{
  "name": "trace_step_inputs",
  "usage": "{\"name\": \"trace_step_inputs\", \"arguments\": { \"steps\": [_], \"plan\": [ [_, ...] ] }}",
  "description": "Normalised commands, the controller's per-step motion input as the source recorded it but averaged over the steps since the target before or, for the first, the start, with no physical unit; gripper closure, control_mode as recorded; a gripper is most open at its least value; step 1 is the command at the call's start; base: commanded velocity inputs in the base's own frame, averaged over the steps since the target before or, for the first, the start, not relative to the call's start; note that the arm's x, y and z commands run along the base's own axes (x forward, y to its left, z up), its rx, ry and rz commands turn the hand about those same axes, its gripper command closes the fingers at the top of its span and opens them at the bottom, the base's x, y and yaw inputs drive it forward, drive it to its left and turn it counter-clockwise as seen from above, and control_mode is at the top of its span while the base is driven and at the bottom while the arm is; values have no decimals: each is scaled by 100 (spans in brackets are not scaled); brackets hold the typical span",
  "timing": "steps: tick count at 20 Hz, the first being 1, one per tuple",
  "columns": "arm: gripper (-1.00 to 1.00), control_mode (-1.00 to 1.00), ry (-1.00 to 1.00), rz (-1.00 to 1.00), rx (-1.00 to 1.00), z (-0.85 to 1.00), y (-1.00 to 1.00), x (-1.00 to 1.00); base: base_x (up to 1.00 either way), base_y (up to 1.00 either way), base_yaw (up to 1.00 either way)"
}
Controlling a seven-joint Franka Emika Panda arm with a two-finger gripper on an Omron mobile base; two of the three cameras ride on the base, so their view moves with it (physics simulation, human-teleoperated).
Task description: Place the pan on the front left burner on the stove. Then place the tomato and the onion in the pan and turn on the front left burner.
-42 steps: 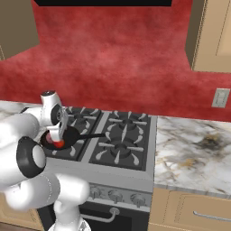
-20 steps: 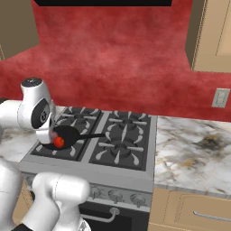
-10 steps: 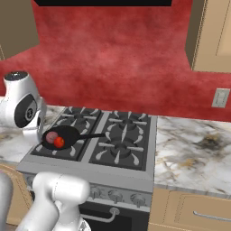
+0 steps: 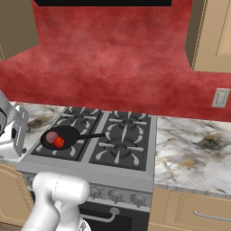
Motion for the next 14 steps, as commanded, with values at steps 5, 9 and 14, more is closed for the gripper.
{"name": "trace_step_inputs", "arguments": {
  "steps": [5, 9, 14],
  "plan": [
    [-100, -100, -9, 0, -8, 4, 32, -45, 0, 0, 0],
    [-100, -100, -7, 0, -10, 0, 41, -37, 0, 0, 0],
    [-100, -100, -3, 0, -11, 0, 39, -22, 0, 0, 0]
  ]
}}
